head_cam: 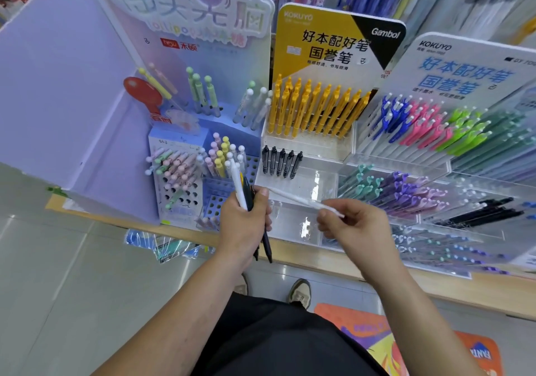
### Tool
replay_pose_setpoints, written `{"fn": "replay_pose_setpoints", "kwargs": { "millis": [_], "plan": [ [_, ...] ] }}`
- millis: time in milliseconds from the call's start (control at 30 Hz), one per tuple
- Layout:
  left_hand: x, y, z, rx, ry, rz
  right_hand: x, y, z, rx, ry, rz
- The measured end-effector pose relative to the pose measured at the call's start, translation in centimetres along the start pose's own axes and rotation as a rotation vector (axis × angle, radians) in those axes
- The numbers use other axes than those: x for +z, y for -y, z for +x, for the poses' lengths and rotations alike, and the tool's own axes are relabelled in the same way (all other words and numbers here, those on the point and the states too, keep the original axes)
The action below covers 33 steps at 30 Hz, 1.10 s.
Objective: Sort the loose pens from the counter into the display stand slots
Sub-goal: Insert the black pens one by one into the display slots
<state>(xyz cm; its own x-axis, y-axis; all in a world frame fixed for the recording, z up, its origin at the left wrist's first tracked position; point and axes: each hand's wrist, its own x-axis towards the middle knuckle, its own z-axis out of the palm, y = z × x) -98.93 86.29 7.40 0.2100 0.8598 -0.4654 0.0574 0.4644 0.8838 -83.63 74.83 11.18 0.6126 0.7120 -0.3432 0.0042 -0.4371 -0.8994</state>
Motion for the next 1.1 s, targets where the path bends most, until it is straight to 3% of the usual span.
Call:
{"fn": "replay_pose_setpoints", "kwargs": {
  "millis": [233,367,533,967,1100],
  "plan": [
    [-0.8,1.8,-0.1,-0.058,-0.056,0.042,0.9,-0.6,1.8,-0.149,-0.063,-0.158],
    [-1.0,2.0,-0.3,-0.042,-0.09,0.176,2.0,-1.0,2.2,-0.374,-0.056,-0.492],
    [-1.0,1.8,-0.6,-0.038,-0.031,0.132,1.4,-0.4,2.0,-0.496,-0.042,-0.661],
    [-1.7,1.3,-1.0,-0.048,-0.044,-0.062,4.0,-5.3,4.5,-0.515,0.075,-0.853],
    [-1.8,1.3,-1.1,-0.037,-0.049,-0.052,5.4,-5.4,5.0,-0.446,0.046,-0.705]
  ]
}}
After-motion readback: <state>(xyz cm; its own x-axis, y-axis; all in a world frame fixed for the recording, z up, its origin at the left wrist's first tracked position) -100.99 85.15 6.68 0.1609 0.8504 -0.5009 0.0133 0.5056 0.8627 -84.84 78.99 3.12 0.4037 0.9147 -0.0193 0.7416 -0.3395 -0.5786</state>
